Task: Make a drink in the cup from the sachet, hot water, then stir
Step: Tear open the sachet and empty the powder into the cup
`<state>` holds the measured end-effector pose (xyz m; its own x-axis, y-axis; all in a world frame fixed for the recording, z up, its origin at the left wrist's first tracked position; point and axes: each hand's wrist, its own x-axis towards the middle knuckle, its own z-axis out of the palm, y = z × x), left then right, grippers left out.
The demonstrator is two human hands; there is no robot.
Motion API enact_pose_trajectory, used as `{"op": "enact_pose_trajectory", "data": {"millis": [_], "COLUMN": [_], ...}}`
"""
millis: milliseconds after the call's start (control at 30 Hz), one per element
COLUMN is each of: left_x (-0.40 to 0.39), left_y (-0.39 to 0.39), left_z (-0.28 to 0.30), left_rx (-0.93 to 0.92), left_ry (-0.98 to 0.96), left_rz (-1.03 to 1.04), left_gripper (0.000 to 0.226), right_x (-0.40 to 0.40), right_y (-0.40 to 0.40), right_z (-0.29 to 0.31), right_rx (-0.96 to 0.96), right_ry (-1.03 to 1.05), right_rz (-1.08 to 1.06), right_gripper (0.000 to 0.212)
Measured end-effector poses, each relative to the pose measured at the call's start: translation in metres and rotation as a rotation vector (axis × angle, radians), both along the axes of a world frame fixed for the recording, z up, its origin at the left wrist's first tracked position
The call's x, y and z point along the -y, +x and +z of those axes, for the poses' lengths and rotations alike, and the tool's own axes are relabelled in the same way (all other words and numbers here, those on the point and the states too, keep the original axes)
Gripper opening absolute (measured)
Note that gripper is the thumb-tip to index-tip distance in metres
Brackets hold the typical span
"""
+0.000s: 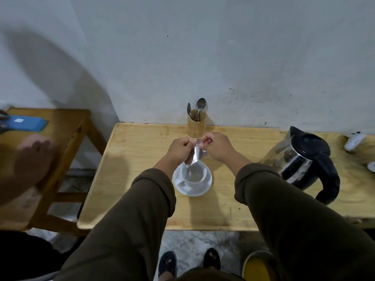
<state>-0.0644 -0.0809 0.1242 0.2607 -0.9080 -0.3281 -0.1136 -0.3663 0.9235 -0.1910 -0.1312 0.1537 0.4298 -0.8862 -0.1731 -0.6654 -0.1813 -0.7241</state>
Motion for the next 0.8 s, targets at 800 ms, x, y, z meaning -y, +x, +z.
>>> {"op": "enact_pose_trajectory", "data": {"millis": [800], "left_x": [-0.012], "left_y": [0.004], "left_z": [-0.037], "left_rx": [0.278], "left_ry": [0.34], "left_rz": [0.069], "left_gripper": [0.028], "right_x": [-0.028], "right_y": [-0.005], "right_z": [-0.034], "right_rx": [-0.164], "right_ry": [-0.041], "right_rz": [0.245], "right_gripper": [0.01]}}
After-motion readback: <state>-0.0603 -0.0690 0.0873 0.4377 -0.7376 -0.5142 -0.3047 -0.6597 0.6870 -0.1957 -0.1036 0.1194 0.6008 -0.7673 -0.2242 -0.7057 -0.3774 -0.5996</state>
